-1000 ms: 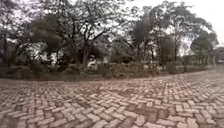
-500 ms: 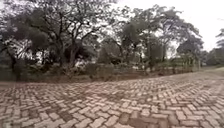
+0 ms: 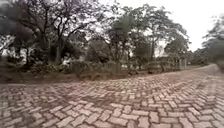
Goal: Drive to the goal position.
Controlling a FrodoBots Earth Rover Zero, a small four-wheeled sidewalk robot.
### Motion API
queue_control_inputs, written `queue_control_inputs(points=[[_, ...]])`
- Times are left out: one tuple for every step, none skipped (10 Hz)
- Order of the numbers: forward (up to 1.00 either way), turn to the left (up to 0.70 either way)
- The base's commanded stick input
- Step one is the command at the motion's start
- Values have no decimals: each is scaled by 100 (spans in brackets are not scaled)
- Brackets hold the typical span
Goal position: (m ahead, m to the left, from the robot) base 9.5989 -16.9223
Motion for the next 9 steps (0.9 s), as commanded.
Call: queue_control_inputs(points=[[70, -35], [70, -35], [70, -35], [70, -35], [70, -35], [70, -35], [70, -35], [70, -35], [70, -35]])
